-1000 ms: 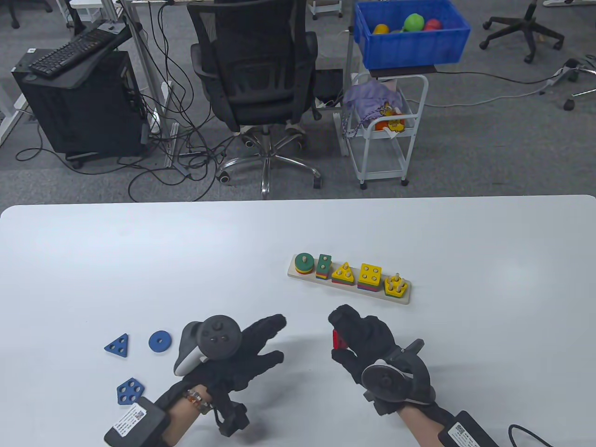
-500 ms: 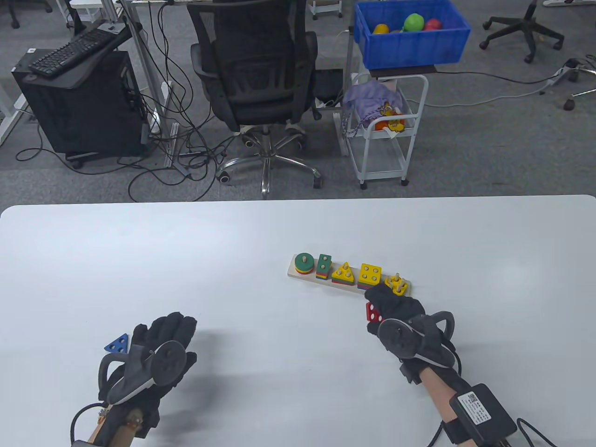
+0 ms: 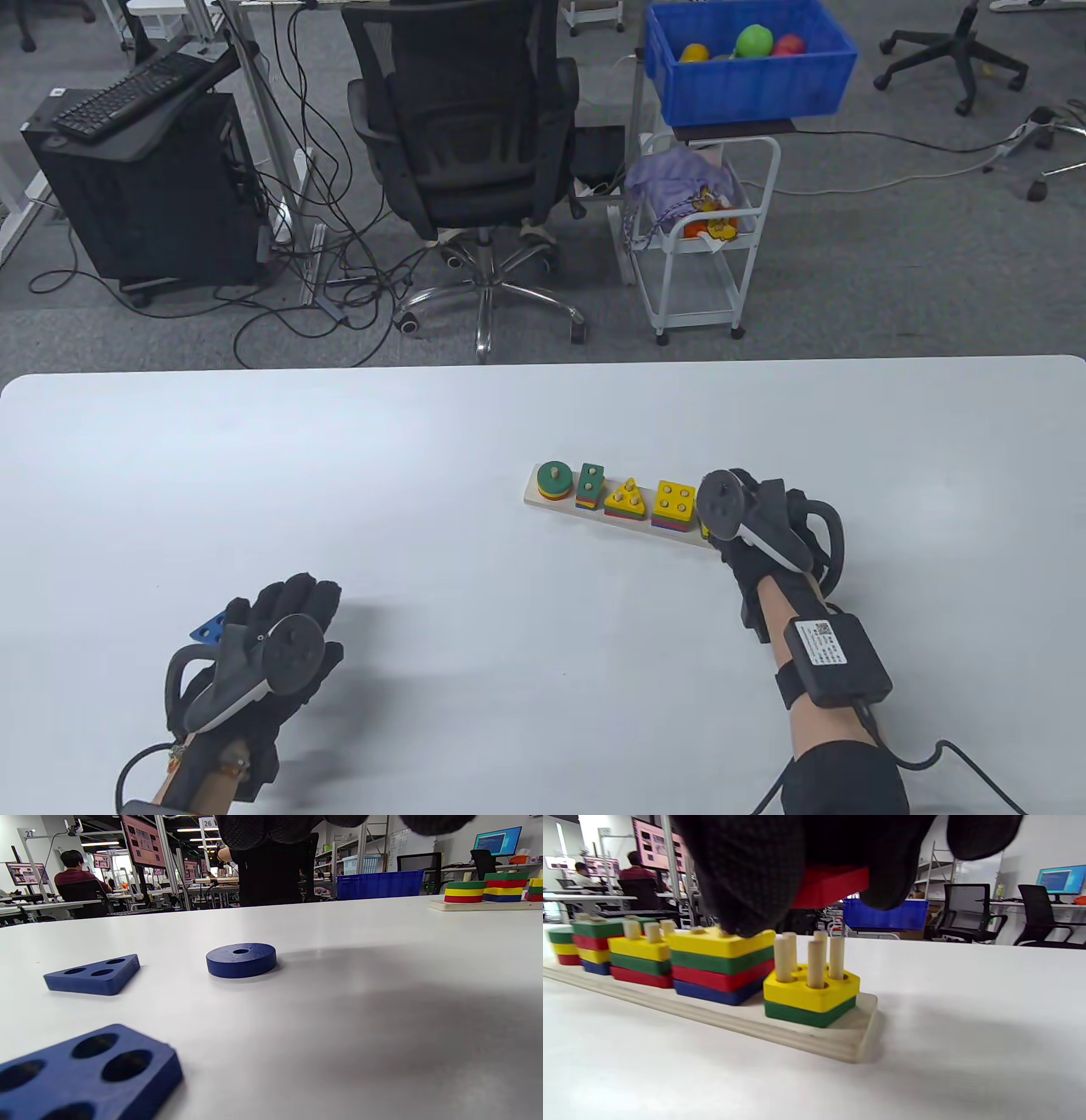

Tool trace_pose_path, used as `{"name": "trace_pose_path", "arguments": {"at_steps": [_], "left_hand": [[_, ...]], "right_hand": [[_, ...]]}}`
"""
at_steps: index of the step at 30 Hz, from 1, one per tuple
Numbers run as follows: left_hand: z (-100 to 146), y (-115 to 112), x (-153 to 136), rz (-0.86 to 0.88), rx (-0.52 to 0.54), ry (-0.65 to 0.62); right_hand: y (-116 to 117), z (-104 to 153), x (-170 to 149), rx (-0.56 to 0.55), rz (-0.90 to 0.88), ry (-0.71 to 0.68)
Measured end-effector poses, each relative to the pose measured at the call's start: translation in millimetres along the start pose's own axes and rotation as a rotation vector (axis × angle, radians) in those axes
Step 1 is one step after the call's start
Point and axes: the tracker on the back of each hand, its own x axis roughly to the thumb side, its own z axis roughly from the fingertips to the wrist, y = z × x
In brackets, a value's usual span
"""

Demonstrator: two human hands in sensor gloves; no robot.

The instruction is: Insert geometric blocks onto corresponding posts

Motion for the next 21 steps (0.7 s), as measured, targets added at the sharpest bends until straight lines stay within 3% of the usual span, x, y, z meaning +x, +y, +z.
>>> {"name": "trace_pose_path", "arguments": {"at_steps": [14, 21], "left_hand": [[-1.9, -3.0, -2.0, -0.003, -0.022, 0.008], [-5.0, -5.3, -15.2, 0.052, -0.046, 0.031]], "right_hand": [[24.3, -20.4, -0.5, 0.137, 0.000, 0.062], [10.9, 8.4, -0.2, -0.034, -0.058, 0.020]]}}
